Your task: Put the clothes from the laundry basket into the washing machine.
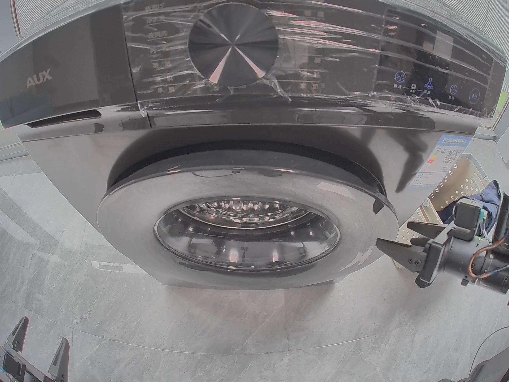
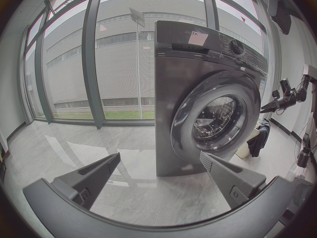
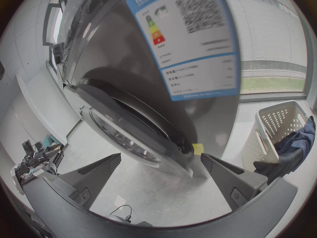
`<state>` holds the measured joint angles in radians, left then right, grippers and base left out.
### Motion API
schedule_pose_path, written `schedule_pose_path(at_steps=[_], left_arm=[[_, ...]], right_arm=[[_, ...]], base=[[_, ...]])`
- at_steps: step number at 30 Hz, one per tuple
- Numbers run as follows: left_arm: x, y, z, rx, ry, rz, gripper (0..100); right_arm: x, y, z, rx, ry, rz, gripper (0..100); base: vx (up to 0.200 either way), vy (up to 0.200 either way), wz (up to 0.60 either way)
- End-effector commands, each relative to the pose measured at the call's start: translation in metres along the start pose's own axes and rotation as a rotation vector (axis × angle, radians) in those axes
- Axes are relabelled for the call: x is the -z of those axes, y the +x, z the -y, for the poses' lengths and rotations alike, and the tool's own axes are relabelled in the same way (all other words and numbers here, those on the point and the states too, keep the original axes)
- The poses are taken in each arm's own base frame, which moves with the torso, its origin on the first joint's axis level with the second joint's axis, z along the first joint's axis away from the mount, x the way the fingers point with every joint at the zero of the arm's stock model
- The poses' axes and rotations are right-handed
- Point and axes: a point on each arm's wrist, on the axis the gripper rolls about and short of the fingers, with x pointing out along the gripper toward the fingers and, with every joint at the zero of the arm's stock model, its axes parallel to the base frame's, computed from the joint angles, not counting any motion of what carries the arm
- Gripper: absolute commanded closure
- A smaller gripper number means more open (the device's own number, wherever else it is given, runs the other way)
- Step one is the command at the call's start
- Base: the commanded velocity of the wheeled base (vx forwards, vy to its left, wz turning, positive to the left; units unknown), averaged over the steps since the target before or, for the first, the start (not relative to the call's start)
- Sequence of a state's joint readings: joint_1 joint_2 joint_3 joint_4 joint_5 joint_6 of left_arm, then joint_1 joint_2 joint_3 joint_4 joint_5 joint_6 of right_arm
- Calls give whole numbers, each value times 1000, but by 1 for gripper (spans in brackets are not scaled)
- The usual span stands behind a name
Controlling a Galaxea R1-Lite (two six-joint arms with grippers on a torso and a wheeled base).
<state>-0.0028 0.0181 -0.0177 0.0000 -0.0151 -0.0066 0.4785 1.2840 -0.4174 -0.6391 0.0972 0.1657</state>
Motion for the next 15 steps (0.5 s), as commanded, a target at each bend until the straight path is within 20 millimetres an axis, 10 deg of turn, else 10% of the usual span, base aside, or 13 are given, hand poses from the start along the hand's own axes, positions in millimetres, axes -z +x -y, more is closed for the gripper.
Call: schedule_pose_path(at_steps=[1,15], left_arm=[[5,0,0,1,-1,-3,0],[5,0,0,1,-1,-1,0]], right_arm=[[-2,31,-1,-6,-8,-44,0],[9,32,-13,-79,-35,-101,0]], base=[[0,0,0],[0,0,0]])
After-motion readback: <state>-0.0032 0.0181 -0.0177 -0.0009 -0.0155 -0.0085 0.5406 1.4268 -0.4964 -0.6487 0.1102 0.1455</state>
